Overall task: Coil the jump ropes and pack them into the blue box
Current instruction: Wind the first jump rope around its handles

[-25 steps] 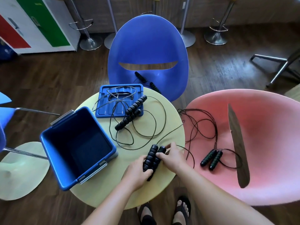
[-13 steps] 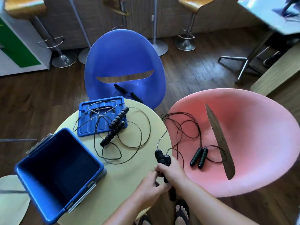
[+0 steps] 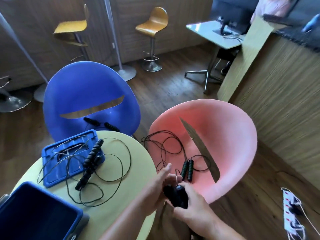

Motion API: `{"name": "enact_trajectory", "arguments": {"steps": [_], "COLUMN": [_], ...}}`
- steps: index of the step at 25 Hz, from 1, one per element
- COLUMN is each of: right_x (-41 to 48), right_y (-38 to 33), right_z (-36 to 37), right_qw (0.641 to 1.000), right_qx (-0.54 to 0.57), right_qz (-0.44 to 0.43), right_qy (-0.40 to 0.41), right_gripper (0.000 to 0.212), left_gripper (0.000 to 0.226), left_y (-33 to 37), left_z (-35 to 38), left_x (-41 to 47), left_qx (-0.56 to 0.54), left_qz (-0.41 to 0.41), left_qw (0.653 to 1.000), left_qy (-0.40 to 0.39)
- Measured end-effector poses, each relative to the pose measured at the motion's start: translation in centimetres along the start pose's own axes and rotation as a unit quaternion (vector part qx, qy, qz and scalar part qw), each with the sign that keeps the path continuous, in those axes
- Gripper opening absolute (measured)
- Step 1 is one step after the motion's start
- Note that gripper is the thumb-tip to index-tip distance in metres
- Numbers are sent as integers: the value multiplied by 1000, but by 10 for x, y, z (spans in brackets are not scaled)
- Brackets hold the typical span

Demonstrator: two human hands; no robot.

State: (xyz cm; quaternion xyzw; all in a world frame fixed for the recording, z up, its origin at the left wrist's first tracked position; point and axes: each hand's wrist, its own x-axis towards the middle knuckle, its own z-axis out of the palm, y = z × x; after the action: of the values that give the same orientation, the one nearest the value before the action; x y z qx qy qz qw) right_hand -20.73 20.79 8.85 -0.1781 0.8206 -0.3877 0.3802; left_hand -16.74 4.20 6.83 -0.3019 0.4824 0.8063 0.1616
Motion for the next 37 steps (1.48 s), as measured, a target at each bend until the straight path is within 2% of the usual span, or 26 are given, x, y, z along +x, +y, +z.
{"name": "enact_trajectory", "arguments": {"steps": [2, 5, 8, 11, 14, 17, 20, 23, 26, 28, 29, 31, 32, 34, 36, 37], "right_x": [-13, -19, -21, -30, -50, -78, -111, -147, -178, -200, -212, -240, -256, -285, -305, -312], "right_y": [8, 31, 58, 79, 96, 114, 122, 122, 123, 119, 116, 105, 99, 84, 69, 63], "right_z": [-4, -13, -24, -31, -35, -33, -30, -42, -58, -70, -75, -79, -79, -77, -76, -77], "right_qw": [999, 998, 998, 997, 995, 996, 998, 999, 996, 993, 990, 985, 983, 982, 980, 977], "right_qx": [19, 25, 13, 9, 5, 12, 28, 4, -29, -67, -83, -100, -98, -73, -34, -10], "right_qz": [0, -1, -8, -29, -58, -79, -49, -45, -72, -73, -69, -73, -79, -88, -97, -103], "right_qy": [-27, -50, -59, -75, -77, -48, -27, -30, -40, -71, -92, -123, -132, -150, -170, -184], "right_gripper": [55, 50, 50, 59, 57, 68, 69, 57, 50, 49, 48, 44, 42, 35, 28, 31], "left_gripper": [44, 18, 19, 15, 14, 13, 12, 43, 51, 26, 16, 58, 66, 49, 29, 21], "left_y": [0, -7, -17, -30, -47, -73, -104, -126, -149, -166, -171, -180, -180, -179, -180, -180], "left_z": [25, 53, 78, 106, 131, 155, 169, 174, 166, 156, 152, 150, 154, 165, 173, 175], "left_x": [-5, -9, -14, -18, -24, -33, -50, -75, -98, -117, -129, -152, -163, -183, -199, -206], "left_qx": [-63, -86, -80, -179, -244, -236, -144, -12, 24, 100, 179, 365, 422, 438, 375, 337], "left_qz": [-4, 66, 123, 146, 184, 204, 209, 198, 147, 172, 204, 274, 297, 362, 411, 426], "left_qw": [998, 992, 977, 952, 925, 920, 939, 950, 942, 914, 894, 835, 812, 791, 801, 810], "left_qy": [-12, 71, 153, 203, 226, 239, 233, 243, 300, 353, 357, 307, 273, 226, 218, 220]}}
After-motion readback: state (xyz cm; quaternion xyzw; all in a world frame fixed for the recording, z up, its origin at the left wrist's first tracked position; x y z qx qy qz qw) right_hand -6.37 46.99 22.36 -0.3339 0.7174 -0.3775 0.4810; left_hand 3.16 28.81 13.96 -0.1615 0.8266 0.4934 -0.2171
